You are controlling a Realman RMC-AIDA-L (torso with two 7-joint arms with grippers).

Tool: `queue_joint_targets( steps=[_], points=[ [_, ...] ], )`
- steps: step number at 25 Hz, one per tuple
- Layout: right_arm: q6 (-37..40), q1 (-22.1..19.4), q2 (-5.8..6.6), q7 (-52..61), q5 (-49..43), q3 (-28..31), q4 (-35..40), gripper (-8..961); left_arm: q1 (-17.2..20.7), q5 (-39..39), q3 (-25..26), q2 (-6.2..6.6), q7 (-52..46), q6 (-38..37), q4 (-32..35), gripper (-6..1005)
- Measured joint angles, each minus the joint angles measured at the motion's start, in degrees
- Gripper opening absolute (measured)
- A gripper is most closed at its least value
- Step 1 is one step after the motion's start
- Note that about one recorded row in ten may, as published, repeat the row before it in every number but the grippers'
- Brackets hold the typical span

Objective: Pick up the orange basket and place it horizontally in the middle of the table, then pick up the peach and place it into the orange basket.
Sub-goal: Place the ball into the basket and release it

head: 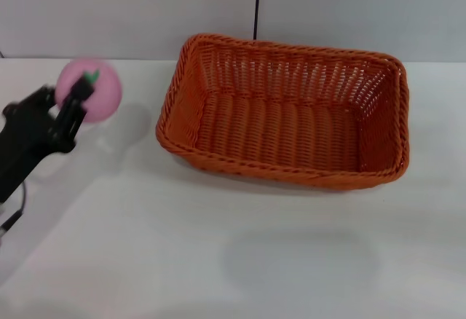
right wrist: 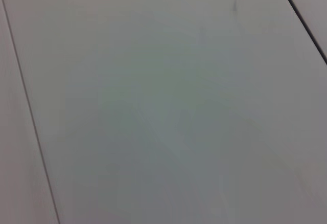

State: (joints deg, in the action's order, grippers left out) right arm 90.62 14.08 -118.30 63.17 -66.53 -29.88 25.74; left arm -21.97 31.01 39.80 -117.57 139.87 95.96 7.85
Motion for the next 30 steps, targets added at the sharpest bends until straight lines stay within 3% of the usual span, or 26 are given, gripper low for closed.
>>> queue_joint_targets(
  steps=[3,6,10,11,12,13,15,17,21,30],
  points=[
    [0.00,-0.01,-0.03,-0.06,-0.06,0.00,0.00,447,0.00,0.00,0.00,0.00,0.00,0.00,0.00,214],
    [0.00,-0.28,-0.08,-0.09,-0.10,0.00,-0.01,447,-5.63,-1.50,-2.19,-0.26,-0.41,-0.31,-2.73,186],
    [-0.01,-0.45,-0.08,-0.11,-0.12,0.00,-0.30,447,-5.63,-1.50,-2.19,-0.26,-0.41,-0.31,-2.73,141],
    [-0.02,-0.46,-0.07,-0.12,-0.17,0.00,-0.43,447,-9.97,-2.28,-9.50,-0.42,-1.14,-3.05,-5.85,130],
    [-0.02,-0.46,-0.07,-0.12,-0.17,0.00,-0.43,447,-9.97,-2.28,-9.50,-0.42,-1.14,-3.05,-5.85,134],
    [-0.01,-0.46,-0.04,-0.12,-0.19,-0.04,-0.43,447,-11.98,-2.29,-12.65,-0.45,-3.09,-6.20,-6.65,138],
    [-0.01,-0.46,-0.03,-0.13,-0.25,-0.11,-0.43,448,-11.98,-2.29,-12.65,-0.45,-3.09,-6.20,-6.65,146],
    [-0.01,-0.46,-0.02,-0.13,-0.28,-0.12,-0.43,448,-13.05,-2.31,-14.03,-0.79,-4.06,-12.53,-10.14,154],
    [-0.01,-0.46,0.00,-0.15,-0.34,-0.09,-0.43,447,-12.83,-2.33,-14.04,-0.65,-3.29,-13.00,-10.89,170],
    [-0.01,-0.54,0.00,-0.15,-0.32,0.00,-0.43,448,-12.50,-2.36,-14.06,-0.70,-3.20,-12.91,-11.01,556]
  ],
)
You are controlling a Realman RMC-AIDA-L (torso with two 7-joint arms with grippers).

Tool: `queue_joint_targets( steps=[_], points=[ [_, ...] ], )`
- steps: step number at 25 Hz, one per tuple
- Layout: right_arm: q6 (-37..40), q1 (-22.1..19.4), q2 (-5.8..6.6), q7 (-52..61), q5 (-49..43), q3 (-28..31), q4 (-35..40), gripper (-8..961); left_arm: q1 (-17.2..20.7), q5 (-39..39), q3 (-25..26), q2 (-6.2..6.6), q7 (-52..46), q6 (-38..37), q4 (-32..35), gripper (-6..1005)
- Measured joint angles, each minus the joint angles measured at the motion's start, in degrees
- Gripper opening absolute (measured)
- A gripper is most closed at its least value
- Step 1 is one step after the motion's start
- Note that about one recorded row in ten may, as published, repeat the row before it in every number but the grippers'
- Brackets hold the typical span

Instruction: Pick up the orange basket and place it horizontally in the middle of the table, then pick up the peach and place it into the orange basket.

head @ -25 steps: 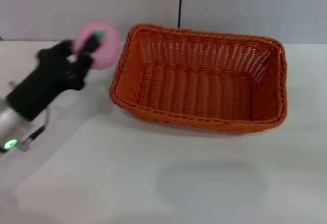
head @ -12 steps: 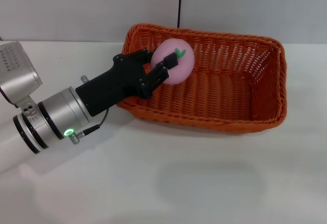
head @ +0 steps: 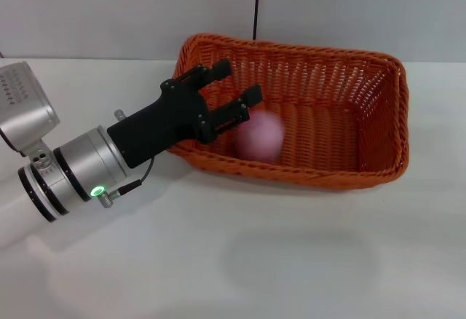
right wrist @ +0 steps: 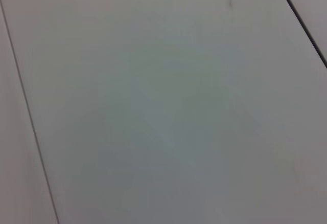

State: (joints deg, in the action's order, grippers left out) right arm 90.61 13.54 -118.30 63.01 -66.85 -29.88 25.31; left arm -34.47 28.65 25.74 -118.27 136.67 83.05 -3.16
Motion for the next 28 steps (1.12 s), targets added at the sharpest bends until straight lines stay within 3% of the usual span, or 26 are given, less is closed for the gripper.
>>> queue_joint_targets(
  steps=[8,12,15,16,18,19,23,24,28],
  points=[
    [0.00,-0.41,-0.14,0.00,0.34,0.04,0.00,448,1.77,0.46,1.17,0.16,0.00,2.61,0.00,859],
    [0.07,-0.47,-0.31,0.00,0.51,1.55,-0.10,447,4.12,0.59,5.87,0.23,0.66,6.31,0.54,860],
    [0.19,-0.35,-0.37,0.00,0.56,2.78,-0.66,447,7.64,0.59,12.67,0.24,3.64,10.00,0.37,860],
    [0.48,-0.16,-0.39,0.00,0.58,4.13,-1.37,447,10.37,0.67,17.33,0.13,6.32,12.27,-0.26,860],
    [0.62,-0.07,-0.38,0.00,0.58,4.99,-1.64,447,11.99,0.64,20.01,0.05,7.77,13.53,-0.74,860],
    [0.76,0.03,-0.38,0.00,0.59,6.63,-2.16,447,15.04,0.63,25.25,-0.01,10.00,15.43,-1.96,860],
    [0.78,0.29,-0.38,0.00,0.59,9.02,-3.04,447,17.72,0.63,30.58,-0.05,11.39,16.58,-3.29,860],
    [0.79,0.59,-0.42,0.00,0.59,10.88,-3.83,447,21.20,0.65,38.90,-0.28,12.13,17.78,-4.78,859],
    [0.67,1.23,-0.46,0.00,0.59,16.15,-6.37,447,23.55,0.66,45.10,-0.38,12.05,18.82,-5.68,859]
  ],
)
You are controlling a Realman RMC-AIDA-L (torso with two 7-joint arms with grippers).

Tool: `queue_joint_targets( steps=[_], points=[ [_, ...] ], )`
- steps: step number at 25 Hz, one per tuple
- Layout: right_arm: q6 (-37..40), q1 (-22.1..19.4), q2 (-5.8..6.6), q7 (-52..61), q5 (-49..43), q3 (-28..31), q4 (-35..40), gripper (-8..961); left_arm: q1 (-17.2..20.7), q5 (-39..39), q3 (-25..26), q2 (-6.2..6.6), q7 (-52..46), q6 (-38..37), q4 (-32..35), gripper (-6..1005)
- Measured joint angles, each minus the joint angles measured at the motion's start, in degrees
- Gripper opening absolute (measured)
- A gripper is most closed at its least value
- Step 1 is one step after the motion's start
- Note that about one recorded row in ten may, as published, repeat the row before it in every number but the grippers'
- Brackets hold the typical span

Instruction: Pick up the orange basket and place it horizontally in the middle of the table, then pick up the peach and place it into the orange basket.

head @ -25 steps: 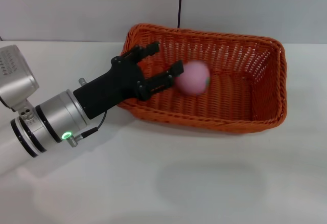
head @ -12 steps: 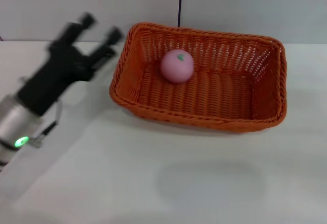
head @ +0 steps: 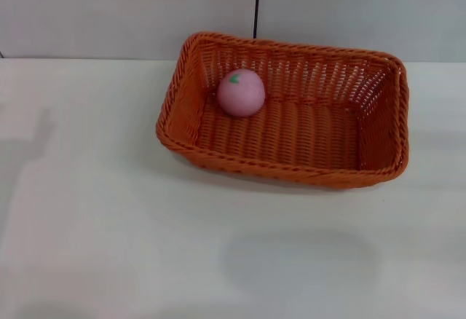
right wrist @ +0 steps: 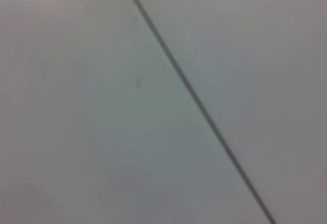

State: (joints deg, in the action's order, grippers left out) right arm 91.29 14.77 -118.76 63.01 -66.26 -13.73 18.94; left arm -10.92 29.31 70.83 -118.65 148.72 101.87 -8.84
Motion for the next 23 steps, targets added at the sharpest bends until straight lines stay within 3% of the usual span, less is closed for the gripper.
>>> queue_joint_targets(
  steps=[23],
  points=[
    [-0.79,0.26,0.03,-0.17,0.00,4.86,-2.15,448,-0.89,-0.05,1.15,-0.08,0.14,-1.24,-0.04,860]
  ],
)
